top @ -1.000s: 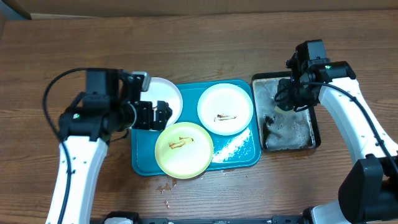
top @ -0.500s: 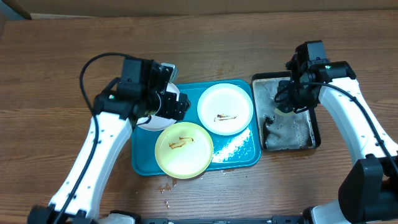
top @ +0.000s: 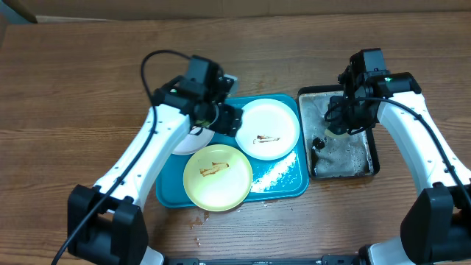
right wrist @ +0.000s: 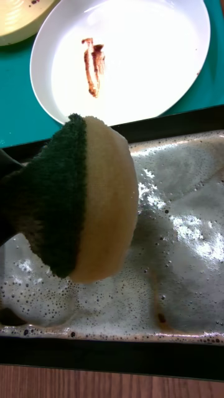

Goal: Clean dirty plates on tray and stack at the side
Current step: 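Reach the left gripper to the rim of the right white plate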

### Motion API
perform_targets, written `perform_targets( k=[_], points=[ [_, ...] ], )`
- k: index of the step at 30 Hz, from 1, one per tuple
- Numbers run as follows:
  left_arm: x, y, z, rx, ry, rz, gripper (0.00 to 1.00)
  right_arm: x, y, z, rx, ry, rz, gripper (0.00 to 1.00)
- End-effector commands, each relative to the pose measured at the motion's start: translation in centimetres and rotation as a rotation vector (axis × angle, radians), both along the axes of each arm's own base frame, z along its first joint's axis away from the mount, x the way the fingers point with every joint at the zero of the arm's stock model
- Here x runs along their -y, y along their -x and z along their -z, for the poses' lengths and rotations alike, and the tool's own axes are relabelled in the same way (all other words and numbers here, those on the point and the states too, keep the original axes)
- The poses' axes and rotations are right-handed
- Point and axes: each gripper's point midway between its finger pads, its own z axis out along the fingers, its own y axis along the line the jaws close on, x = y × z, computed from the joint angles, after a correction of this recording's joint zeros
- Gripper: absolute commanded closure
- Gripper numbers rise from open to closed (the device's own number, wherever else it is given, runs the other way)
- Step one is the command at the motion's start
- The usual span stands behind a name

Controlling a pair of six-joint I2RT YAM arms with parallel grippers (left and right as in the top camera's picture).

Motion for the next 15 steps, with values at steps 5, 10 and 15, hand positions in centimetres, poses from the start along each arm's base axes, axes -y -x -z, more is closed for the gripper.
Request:
perform_targets(
  k=[5, 10, 15],
  points=[
    [1.8, -1.5, 0.3, 0.025, -0.021, 0.03, 0.16, 0.0, -0.4, -1.4, 0.035, -0.011, -0.001, 0.96],
    [1.9, -1.5, 3.5, -0.044, -0.047, 0.029, 0.23, 0.0, -0.2, -1.3, 0.027, -0.011, -0.001, 0.96],
    [2.8, -1.4, 5.5, -0.098, -0.02, 0.046, 0.3, 0.0, -0.1, -1.3, 0.02, -0.01, -0.001, 0.96]
  ],
)
